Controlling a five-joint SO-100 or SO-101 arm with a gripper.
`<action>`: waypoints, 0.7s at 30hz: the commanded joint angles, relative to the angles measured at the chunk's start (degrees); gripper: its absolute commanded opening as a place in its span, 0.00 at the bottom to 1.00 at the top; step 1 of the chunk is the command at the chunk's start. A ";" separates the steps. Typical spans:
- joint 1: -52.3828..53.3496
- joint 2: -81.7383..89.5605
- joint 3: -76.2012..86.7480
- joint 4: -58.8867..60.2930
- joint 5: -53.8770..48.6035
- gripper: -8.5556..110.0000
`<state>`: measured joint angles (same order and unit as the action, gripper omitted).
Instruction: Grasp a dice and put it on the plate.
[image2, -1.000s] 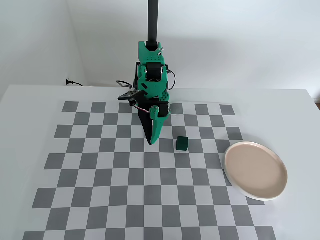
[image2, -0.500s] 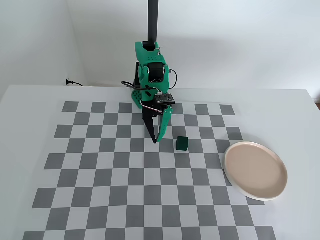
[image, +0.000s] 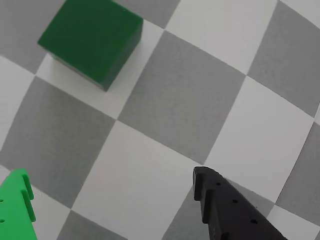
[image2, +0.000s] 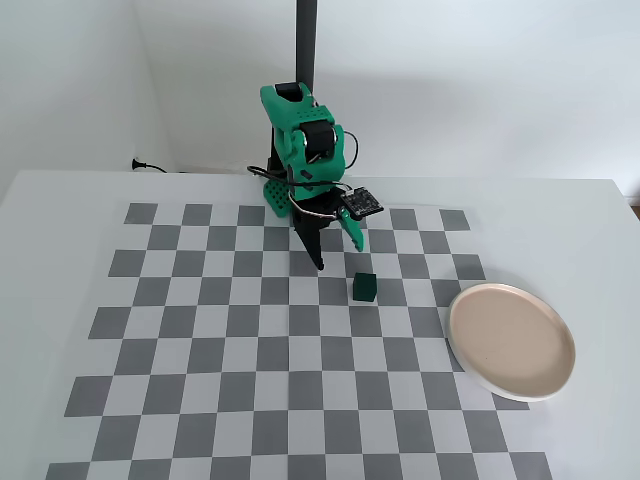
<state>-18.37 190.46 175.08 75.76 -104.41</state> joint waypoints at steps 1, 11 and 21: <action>-2.46 0.44 -6.77 -0.35 3.43 0.33; -4.39 0.44 -7.12 -5.01 7.03 0.27; -4.66 0.44 -4.39 -10.90 8.70 0.33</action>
<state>-22.50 190.46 173.41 67.24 -96.06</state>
